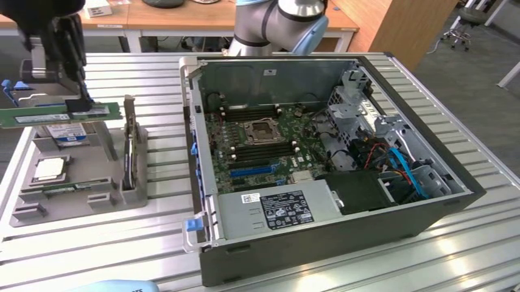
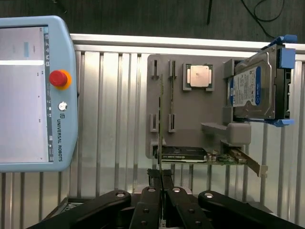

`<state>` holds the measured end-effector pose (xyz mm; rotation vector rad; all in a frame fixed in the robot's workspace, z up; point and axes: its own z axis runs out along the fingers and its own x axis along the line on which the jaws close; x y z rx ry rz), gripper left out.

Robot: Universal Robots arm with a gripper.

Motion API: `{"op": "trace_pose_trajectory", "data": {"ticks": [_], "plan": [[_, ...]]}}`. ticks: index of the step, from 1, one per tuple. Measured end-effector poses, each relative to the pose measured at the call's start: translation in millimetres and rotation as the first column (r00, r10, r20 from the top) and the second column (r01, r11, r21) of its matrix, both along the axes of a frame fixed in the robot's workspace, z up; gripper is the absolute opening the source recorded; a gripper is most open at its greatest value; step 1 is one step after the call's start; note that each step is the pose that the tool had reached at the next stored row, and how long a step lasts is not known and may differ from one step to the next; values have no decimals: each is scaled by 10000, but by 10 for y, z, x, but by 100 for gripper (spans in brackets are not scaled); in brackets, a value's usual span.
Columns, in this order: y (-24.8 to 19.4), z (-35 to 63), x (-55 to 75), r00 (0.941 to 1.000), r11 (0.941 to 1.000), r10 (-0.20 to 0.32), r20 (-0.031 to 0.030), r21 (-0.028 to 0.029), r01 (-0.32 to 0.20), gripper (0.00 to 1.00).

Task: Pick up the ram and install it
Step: 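Pick up the ram and move it above insertion slot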

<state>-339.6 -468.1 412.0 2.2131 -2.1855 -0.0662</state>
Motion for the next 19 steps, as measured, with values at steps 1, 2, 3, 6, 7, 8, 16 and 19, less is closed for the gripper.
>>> {"op": "trace_pose_trajectory", "data": {"ticks": [1, 2, 3, 6, 7, 8, 16, 19], "plan": [[0, -1, 30, 10000, 10000, 0, 1, 1, 0, 12], [0, -1, 60, 10000, 10000, 0, 1, 1, 0, 12], [0, -1, 91, 10000, 10000, 1, 1, 1, -1, 12], [0, 0, 182, 10000, 10000, 2, 0, 1, -2, 12], [0, 0, 215, 10000, 10000, 2, 0, 1, -2, 12], [0, -1, 246, 10000, 10000, 1, 1, 1, -1, 12], [0, -1, 493, 10000, 10000, 1, 1, 1, -1, 12], [0, -1, 587, 10000, 10000, 1, 1, 1, -1, 12]]}}
